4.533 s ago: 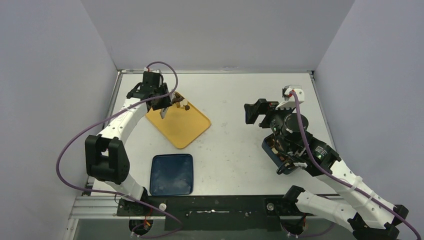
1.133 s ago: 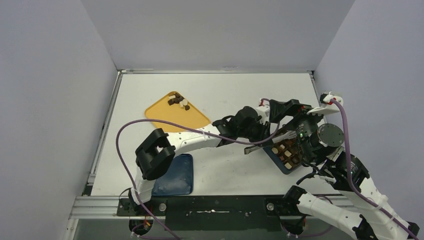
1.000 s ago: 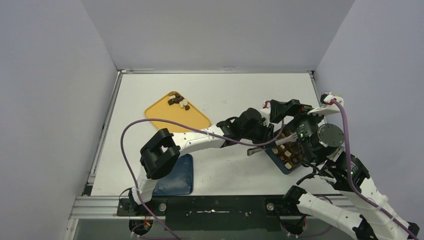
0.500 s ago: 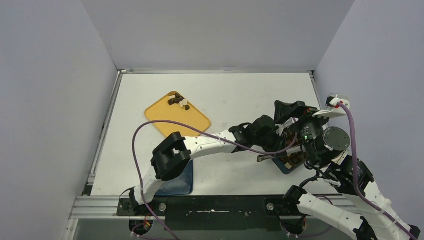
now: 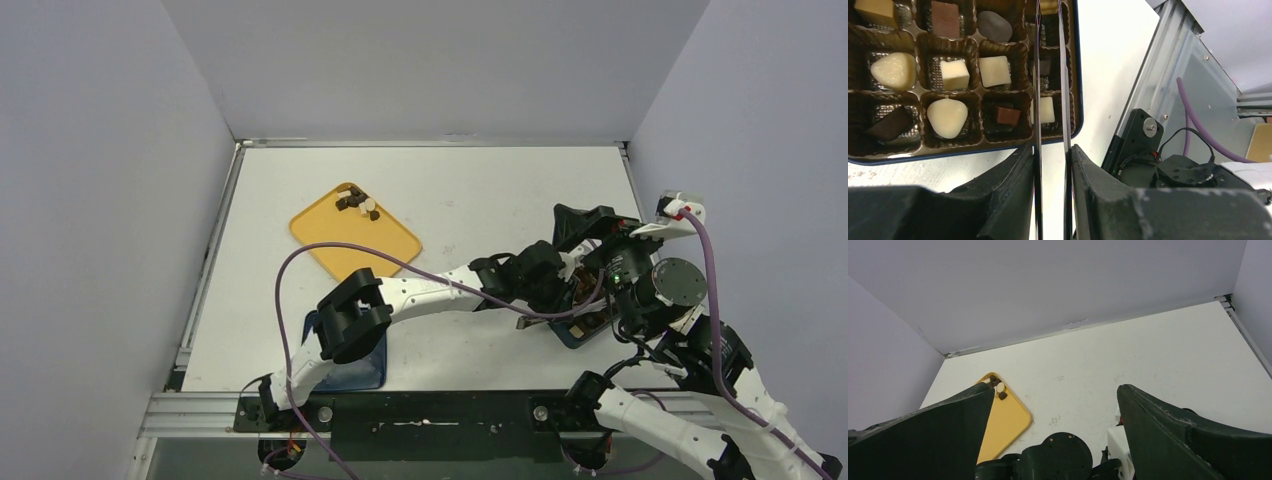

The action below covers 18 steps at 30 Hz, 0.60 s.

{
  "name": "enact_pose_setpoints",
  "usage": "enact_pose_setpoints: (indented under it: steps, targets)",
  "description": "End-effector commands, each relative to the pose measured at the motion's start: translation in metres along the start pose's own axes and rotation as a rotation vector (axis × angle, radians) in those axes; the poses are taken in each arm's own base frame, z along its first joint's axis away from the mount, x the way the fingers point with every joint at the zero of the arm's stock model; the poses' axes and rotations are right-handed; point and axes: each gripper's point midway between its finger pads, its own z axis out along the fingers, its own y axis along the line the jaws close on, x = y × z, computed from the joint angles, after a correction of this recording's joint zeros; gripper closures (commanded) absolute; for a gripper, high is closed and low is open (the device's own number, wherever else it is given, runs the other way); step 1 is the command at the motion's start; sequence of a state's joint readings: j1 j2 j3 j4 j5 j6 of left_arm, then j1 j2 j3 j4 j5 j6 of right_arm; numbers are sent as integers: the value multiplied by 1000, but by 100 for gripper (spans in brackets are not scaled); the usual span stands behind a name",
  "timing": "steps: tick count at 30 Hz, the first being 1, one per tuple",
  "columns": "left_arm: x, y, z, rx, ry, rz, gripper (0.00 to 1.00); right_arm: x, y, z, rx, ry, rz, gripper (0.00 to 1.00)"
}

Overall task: Pack the chocolate
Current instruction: Place the fake chocolate in the packing box.

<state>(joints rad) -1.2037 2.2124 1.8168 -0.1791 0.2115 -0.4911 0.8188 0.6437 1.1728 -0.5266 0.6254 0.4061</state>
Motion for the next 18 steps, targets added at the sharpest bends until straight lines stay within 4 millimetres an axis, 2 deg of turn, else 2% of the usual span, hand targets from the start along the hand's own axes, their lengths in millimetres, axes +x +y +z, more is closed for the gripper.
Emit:
enact_pose_setpoints:
  steps: [1, 8, 18]
  targets:
    - [-28, -11, 0, -3, -70, 40, 71, -22, -3, -7, 6, -52, 22, 0]
    - [-27, -13, 5, -1, -61, 44, 68, -23, -5, -8, 10, -54, 20, 0]
    - [-32, -21, -5, -4, -75, 61, 68, -22, -5, -7, 11, -54, 19, 0]
